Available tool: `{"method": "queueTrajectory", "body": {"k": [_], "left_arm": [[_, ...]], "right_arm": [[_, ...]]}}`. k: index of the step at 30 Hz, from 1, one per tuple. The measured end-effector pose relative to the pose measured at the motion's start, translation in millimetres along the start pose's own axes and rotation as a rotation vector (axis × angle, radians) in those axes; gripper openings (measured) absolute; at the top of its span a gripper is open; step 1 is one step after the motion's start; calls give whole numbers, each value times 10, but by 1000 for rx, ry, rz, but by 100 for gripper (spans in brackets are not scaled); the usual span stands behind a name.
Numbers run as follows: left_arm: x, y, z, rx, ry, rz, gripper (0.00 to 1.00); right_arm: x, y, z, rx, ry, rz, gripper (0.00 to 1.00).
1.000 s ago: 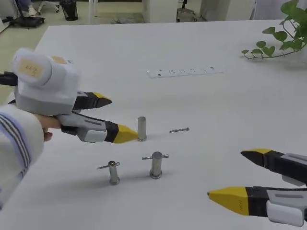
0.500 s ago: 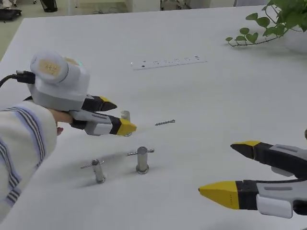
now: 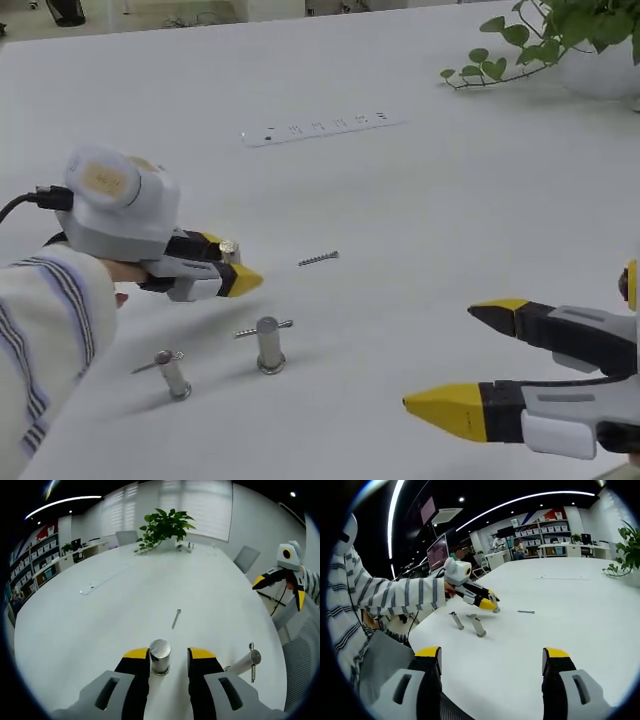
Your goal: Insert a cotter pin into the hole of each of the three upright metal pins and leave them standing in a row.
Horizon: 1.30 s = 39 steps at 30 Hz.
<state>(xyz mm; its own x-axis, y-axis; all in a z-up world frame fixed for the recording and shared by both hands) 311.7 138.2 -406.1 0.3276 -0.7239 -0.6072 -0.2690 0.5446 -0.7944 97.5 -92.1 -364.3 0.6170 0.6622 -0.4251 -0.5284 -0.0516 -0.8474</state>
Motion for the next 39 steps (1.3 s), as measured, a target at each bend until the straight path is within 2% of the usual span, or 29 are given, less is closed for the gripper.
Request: {"method": "queueTrajectory", "body": {"k": [7, 10, 19, 21, 25, 27, 31, 35, 39], "left_arm": [[16, -12, 49, 37, -25, 13, 11], [-11, -9, 63, 24, -7, 1, 11], [-42, -18, 88, 50, -38, 16, 10], [-91, -44, 132, 39, -38, 9, 10], [-280, -187, 230, 9, -69, -41, 10], [-396, -260, 257, 23, -80, -61, 10], [-596, -349, 296, 56, -109, -62, 10], [-760, -397, 292, 37, -130, -73, 10], [-895, -419, 210, 30, -130, -77, 10]], "right_arm": [[3, 31, -11, 11, -1, -4, 80], [5, 25, -10, 24, -4, -12, 80], [-14, -13, 3, 21, 1, -35, 80], [-11, -15, 18, 19, -1, -33, 80], [-24, -26, 62, 15, -8, -33, 80], [-35, -37, 73, 15, -5, -39, 80], [-46, -60, 99, 11, -6, -49, 80], [-49, -78, 105, 12, 2, -63, 81], [-50, -97, 111, 16, 5, -82, 83]]}}
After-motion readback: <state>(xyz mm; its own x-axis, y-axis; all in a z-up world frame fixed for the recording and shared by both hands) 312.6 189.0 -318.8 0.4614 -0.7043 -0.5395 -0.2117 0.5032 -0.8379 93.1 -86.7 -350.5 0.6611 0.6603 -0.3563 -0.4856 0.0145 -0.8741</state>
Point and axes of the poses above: the centre of the closed fingertips' face, and the gripper's own axes: x roughly forward along the fingers, z roughly to its left, y roughly out of its underside, the point moved 9 cm from there along -x, roughly backward along the fingers, and after that the axes turned 5 degrees about -y, right-handed, at the moved point
